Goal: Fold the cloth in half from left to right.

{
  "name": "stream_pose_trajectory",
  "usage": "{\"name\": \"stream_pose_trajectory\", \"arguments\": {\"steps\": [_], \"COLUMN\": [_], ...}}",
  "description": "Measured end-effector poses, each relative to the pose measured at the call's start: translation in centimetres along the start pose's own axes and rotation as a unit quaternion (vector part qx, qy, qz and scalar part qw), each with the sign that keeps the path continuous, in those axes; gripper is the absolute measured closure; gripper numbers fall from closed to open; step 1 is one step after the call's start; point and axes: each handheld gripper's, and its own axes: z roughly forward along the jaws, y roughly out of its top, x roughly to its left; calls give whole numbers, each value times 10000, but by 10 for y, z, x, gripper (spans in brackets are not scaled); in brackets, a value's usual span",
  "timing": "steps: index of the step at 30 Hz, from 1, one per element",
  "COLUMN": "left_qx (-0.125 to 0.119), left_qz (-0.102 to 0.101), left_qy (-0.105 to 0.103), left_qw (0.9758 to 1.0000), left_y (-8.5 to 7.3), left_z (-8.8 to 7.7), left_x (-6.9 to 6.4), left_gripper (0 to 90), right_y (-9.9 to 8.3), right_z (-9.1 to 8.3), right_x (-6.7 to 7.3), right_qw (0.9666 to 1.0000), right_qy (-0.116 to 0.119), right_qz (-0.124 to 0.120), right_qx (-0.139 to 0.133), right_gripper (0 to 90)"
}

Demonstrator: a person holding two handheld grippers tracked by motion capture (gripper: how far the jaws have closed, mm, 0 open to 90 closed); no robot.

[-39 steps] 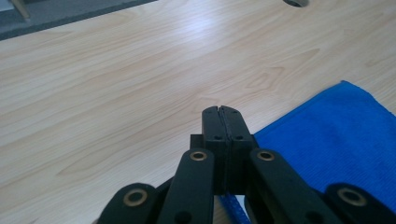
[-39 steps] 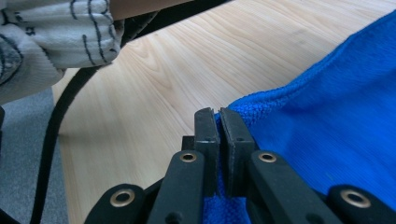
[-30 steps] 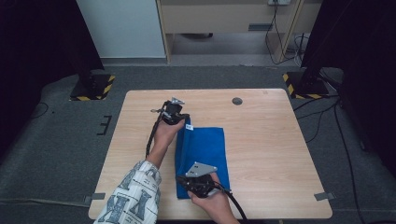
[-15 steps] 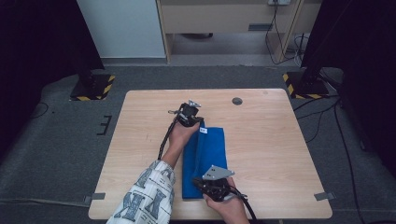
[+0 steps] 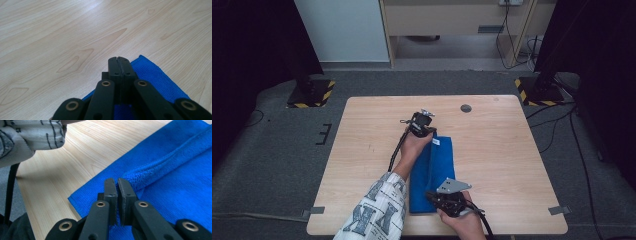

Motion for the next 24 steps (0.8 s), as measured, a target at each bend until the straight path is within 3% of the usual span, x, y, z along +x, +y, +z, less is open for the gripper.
{"name": "stream_pose_trajectory", "arguments": {"steps": [18,24], "left_qx": [-7,-15], "left_qz": [-60,-56], "left_qy": [-2,-29], "left_qw": [10000,10000], "left_y": [4,6], "left_z": [6,9], "left_x": [-7,-13], "left_gripper": [894,894], "right_y": [-9,-10], "right_z": [-7,-12], "right_x": [-14,-16], "right_qw": [9997,9997], "right_qy": [-111,-118], "right_qz": [126,161], "right_qx": [199,152], "right_gripper": [855,857]}}
